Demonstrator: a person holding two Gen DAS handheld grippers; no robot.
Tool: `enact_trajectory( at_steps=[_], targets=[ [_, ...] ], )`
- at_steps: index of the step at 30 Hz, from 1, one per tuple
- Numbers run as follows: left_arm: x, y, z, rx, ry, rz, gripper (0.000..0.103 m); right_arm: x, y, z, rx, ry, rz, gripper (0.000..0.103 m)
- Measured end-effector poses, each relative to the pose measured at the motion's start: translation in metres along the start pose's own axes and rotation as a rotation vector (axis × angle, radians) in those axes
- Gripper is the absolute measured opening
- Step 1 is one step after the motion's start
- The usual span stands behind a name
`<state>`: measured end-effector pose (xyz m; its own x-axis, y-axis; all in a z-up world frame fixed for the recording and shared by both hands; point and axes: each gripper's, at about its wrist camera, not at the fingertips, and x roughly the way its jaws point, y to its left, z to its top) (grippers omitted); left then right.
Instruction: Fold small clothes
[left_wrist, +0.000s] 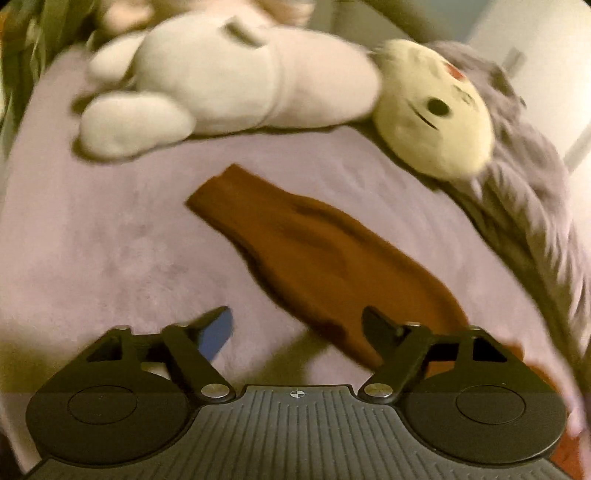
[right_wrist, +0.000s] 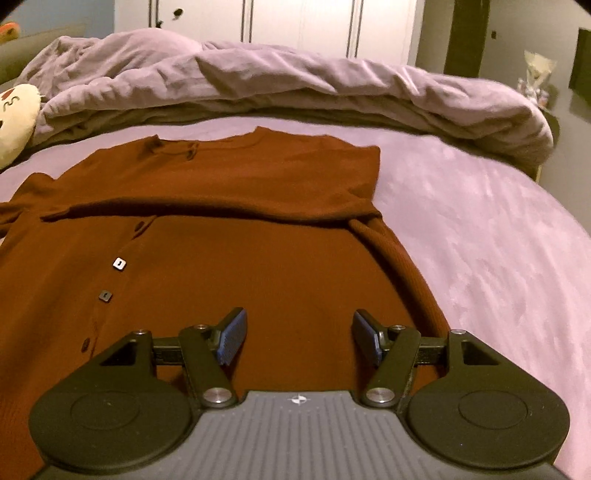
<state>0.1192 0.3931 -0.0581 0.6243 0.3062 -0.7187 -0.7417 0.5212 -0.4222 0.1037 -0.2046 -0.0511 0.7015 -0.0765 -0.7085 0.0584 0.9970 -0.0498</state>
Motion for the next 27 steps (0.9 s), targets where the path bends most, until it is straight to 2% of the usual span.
enact_trajectory(
  at_steps=[3,6,9,11,12,13,15,17,20,23,25,27],
  targets=[
    [0.011,0.004,0.008,-0.059,-0.005,-0.035,0.074,0.003,-0.003,0.008,0.043,0.011,-0.017,0.063],
    [0.018,0.008,0.014,-0.100,-0.011,-0.072,0.065,0.003,-0.002,0.009,0.060,0.016,-0.019,0.063],
    [0.027,0.017,0.023,-0.174,-0.002,-0.096,0.052,0.004,0.002,0.005,0.044,0.024,-0.023,0.063],
    [0.032,0.024,0.028,-0.228,0.011,-0.097,0.031,0.003,0.004,0.003,0.039,0.025,-0.025,0.063],
    [0.034,0.026,0.030,-0.251,0.018,-0.100,0.024,0.003,0.004,0.003,0.038,0.023,-0.025,0.063],
    [0.035,0.028,0.032,-0.263,0.027,-0.097,0.009,0.003,0.004,0.003,0.037,0.023,-0.024,0.063],
    [0.035,0.027,0.035,-0.245,0.033,-0.084,0.009,0.002,0.003,0.003,0.039,0.023,-0.022,0.063],
    [0.025,0.013,0.035,-0.158,-0.001,-0.068,0.009,0.002,0.001,0.004,0.043,0.022,-0.022,0.063],
    [0.001,-0.030,0.031,0.066,-0.079,-0.066,0.009,0.002,0.000,0.003,0.054,0.018,-0.024,0.063],
    [-0.036,-0.094,0.006,0.307,-0.130,-0.141,0.008,0.001,-0.001,0.002,0.066,0.012,-0.021,0.063],
    [-0.060,-0.140,-0.025,0.483,-0.164,-0.199,0.009,0.001,0.000,0.001,0.073,0.009,-0.016,0.063],
    [-0.077,-0.178,-0.061,0.604,-0.156,-0.278,0.009,-0.001,-0.001,0.000,0.082,0.005,-0.006,0.063]
  ],
)
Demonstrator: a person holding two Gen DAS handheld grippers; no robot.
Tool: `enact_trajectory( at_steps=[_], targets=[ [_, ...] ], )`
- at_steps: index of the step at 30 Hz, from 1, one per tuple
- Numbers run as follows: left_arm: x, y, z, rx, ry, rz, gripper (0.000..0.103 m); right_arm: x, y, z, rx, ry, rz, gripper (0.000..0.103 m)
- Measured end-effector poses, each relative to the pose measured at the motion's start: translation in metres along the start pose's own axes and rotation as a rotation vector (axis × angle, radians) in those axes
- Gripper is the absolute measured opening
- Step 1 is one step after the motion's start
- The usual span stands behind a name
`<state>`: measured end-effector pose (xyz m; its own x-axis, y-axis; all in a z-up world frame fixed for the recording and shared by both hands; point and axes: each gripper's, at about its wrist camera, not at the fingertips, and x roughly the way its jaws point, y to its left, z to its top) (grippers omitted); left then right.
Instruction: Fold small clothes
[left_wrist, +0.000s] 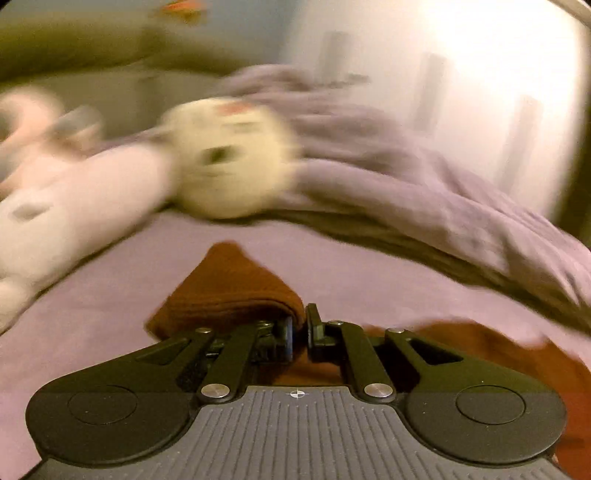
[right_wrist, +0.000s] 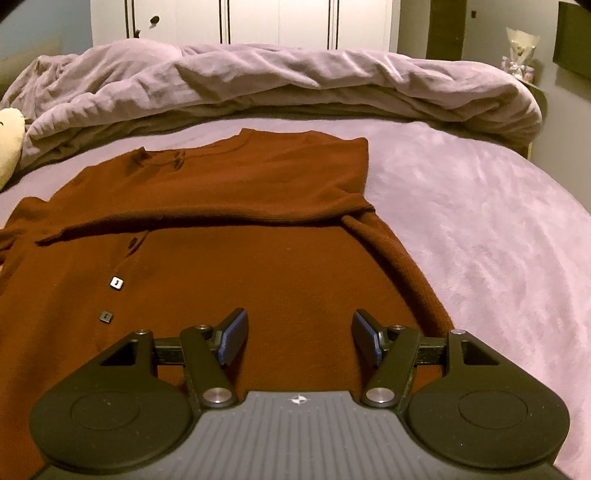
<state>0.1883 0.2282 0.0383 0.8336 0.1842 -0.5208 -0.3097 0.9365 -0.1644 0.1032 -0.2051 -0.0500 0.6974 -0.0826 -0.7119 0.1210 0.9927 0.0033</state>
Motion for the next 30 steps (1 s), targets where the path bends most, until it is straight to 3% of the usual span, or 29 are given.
enact_trajectory(
  at_steps=[3,4,5,6,7,9,12,16,18,22,30],
  targets=[
    [0.002,-0.079,-0.028,0.149,0.056,-0.064,0.015,-0.004,-0.002,-0.001,0.009,-0.005,0.013,0.063],
    [0.003,-0.098,-0.039,0.196,0.072,-0.071,0.032,-0.005,-0.003,-0.001,0.013,-0.006,0.015,0.063],
    [0.005,-0.116,-0.054,0.242,0.101,-0.085,0.062,-0.006,-0.004,-0.001,0.018,-0.006,0.018,0.063],
    [0.005,-0.126,-0.066,0.258,0.130,-0.093,0.072,-0.008,-0.006,-0.001,0.025,-0.008,0.023,0.063],
    [0.004,-0.129,-0.077,0.251,0.144,-0.101,0.075,-0.009,-0.008,0.000,0.030,-0.007,0.026,0.063],
    [-0.003,-0.121,-0.091,0.199,0.167,-0.086,0.075,-0.011,-0.010,0.001,0.032,-0.010,0.044,0.063],
    [-0.007,-0.088,-0.100,0.128,0.184,0.022,0.076,-0.012,-0.007,0.006,0.043,-0.008,0.113,0.061],
    [0.002,-0.042,-0.102,0.129,0.204,0.227,0.076,-0.001,0.021,0.023,0.068,0.015,0.289,0.050],
    [0.007,-0.022,-0.100,0.114,0.215,0.276,0.076,0.009,0.045,0.032,0.084,0.039,0.405,0.046],
    [0.011,0.000,-0.098,0.076,0.238,0.286,0.078,0.033,0.098,0.047,0.079,0.072,0.538,0.045],
    [0.023,0.002,-0.104,0.080,0.244,0.287,0.080,0.067,0.165,0.068,0.002,0.075,0.585,0.040]
  ],
)
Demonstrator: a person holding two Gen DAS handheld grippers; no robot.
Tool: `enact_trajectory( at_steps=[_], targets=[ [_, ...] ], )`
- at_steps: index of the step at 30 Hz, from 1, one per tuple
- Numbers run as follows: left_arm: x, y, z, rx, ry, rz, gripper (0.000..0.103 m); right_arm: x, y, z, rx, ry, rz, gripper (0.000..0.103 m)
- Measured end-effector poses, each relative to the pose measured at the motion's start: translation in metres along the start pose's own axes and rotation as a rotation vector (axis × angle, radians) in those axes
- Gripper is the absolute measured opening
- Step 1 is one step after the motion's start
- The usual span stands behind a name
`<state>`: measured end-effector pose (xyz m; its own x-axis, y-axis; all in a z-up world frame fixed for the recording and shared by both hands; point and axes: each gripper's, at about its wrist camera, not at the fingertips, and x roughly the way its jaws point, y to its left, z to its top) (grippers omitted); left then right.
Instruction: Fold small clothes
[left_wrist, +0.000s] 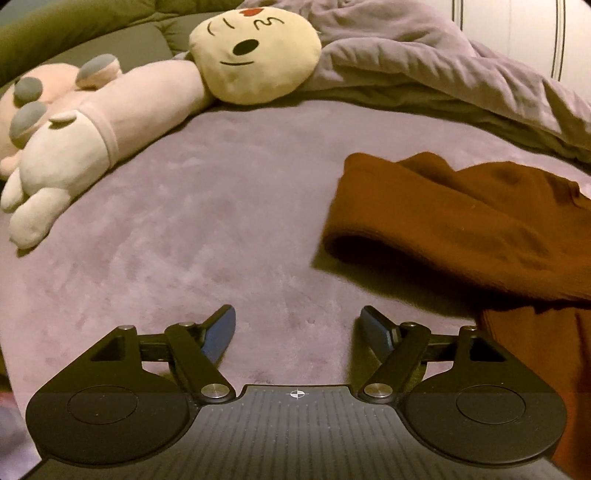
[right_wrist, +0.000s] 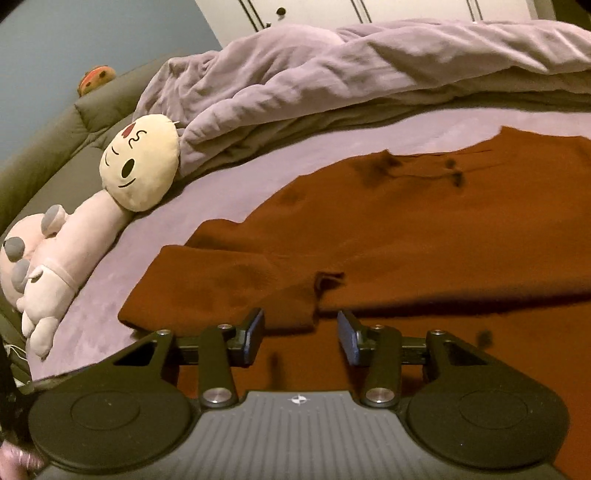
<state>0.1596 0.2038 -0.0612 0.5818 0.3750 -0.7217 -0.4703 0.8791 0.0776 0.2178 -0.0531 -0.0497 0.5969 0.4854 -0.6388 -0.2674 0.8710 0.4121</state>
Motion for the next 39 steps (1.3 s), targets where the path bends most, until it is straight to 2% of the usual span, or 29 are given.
enact_trajectory(
  at_steps=[3,5,7,10,14,17,19,21,22,24,25,27,28,30,32,35,37,39],
  targets=[
    [0.008,0.000,0.003,-0.004,0.002,-0.005,0.081,0.016,-0.005,0.002,0.034,0.026,0.025,0.023],
    [0.009,0.000,0.004,0.000,0.002,-0.005,0.081,0.024,-0.007,0.002,0.034,0.045,0.028,0.020],
    [0.007,-0.002,0.004,0.004,0.001,-0.011,0.081,0.030,-0.007,0.002,0.032,0.061,0.032,0.003],
    [0.003,-0.005,0.005,0.002,-0.002,-0.028,0.081,0.014,-0.010,0.004,0.019,0.011,0.029,0.000],
    [-0.007,-0.013,0.008,0.018,-0.022,-0.054,0.081,-0.031,-0.027,0.009,0.019,-0.114,0.009,0.000],
    [-0.017,-0.026,0.010,0.041,-0.037,-0.094,0.081,-0.071,-0.054,0.011,0.039,-0.216,-0.105,0.000],
    [-0.021,-0.039,0.011,0.064,-0.043,-0.121,0.081,-0.092,-0.070,0.011,0.002,-0.262,-0.229,0.000],
    [-0.024,-0.053,0.010,0.088,-0.044,-0.140,0.081,-0.104,-0.086,0.010,-0.020,-0.275,-0.321,0.000],
    [-0.025,-0.061,0.010,0.103,-0.042,-0.153,0.081,-0.107,-0.099,0.010,0.007,-0.266,-0.354,0.000],
    [-0.025,-0.075,0.007,0.131,-0.040,-0.178,0.081,-0.107,-0.121,0.009,0.062,-0.216,-0.384,0.000],
    [-0.024,-0.082,0.006,0.147,-0.037,-0.184,0.082,-0.105,-0.132,0.009,0.097,-0.175,-0.383,0.003],
    [-0.021,-0.092,0.003,0.174,-0.031,-0.179,0.082,-0.107,-0.156,0.005,0.232,-0.135,-0.290,0.006],
    [-0.020,-0.094,0.002,0.181,-0.027,-0.175,0.082,-0.109,-0.168,0.002,0.314,-0.132,-0.223,0.015],
    [-0.017,-0.097,0.001,0.182,-0.019,-0.173,0.082,-0.111,-0.182,-0.003,0.407,-0.147,-0.149,0.024],
    [-0.015,-0.099,0.001,0.184,-0.010,-0.171,0.082,-0.111,-0.189,-0.005,0.457,-0.155,-0.083,0.024],
    [-0.015,-0.102,0.000,0.192,-0.011,-0.166,0.082,-0.099,-0.193,-0.002,0.491,-0.131,-0.023,0.025],
    [-0.015,-0.102,0.001,0.200,-0.016,-0.163,0.083,-0.090,-0.187,0.002,0.453,-0.121,-0.016,0.026],
    [-0.015,-0.103,0.001,0.206,-0.024,-0.154,0.084,-0.087,-0.180,0.006,0.427,-0.118,0.040,0.026]
  ],
)
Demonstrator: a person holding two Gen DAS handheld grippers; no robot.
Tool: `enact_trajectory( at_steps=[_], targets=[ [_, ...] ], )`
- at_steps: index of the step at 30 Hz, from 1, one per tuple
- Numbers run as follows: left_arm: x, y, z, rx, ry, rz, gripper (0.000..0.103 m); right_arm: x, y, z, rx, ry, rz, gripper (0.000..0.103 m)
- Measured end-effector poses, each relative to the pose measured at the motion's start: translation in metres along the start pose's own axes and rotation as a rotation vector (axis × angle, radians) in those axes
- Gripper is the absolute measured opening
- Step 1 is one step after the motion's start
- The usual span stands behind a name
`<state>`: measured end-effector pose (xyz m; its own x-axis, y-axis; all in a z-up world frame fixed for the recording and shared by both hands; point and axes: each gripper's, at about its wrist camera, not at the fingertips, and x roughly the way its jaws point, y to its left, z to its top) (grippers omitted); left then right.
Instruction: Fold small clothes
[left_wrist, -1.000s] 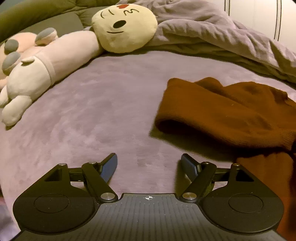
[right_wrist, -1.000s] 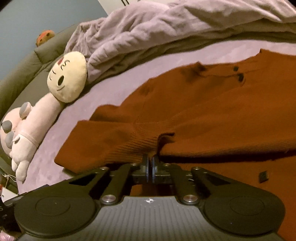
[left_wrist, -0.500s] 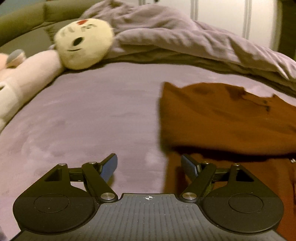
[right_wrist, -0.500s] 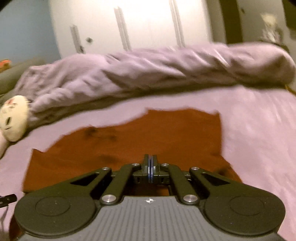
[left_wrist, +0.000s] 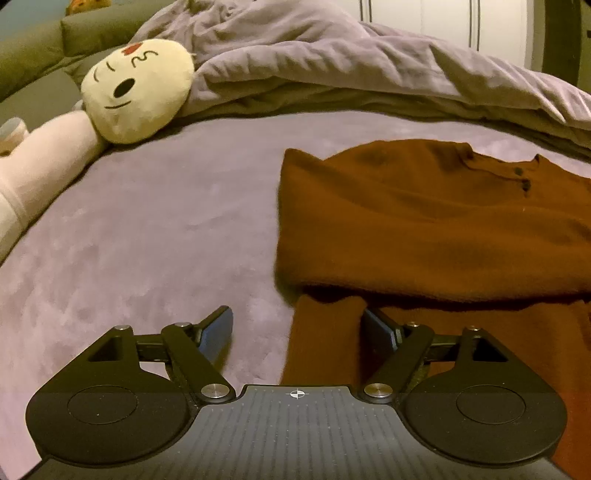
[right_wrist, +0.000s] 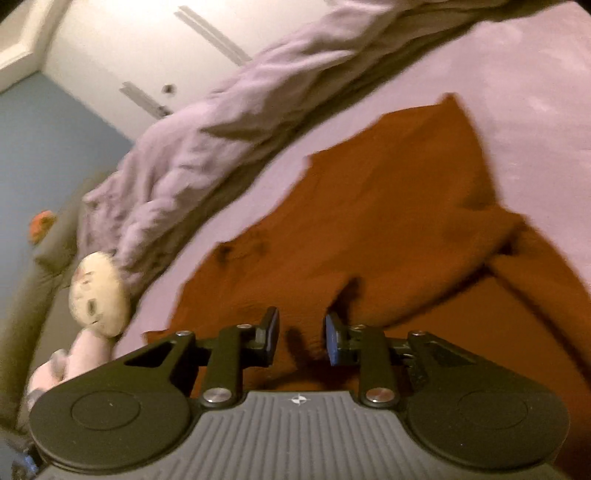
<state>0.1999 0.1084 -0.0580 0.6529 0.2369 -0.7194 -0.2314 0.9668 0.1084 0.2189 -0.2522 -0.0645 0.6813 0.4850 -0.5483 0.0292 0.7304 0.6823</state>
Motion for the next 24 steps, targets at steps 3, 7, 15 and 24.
enact_trajectory(
  at_steps=[3,7,15,24],
  targets=[
    [0.003,0.000,0.000,0.004,0.005,0.001,0.085,0.002,0.011,0.002,-0.044,-0.005,0.016,0.021],
    [0.004,-0.001,0.001,0.012,0.006,0.005,0.087,0.023,0.018,0.008,-0.062,0.083,-0.039,0.020],
    [-0.001,0.000,0.009,0.029,-0.029,0.035,0.088,-0.001,0.049,0.021,-0.242,-0.062,-0.046,0.001],
    [0.003,-0.017,0.016,0.052,-0.029,0.017,0.088,-0.023,0.052,0.044,-0.608,-0.254,-0.353,0.001]
  ],
)
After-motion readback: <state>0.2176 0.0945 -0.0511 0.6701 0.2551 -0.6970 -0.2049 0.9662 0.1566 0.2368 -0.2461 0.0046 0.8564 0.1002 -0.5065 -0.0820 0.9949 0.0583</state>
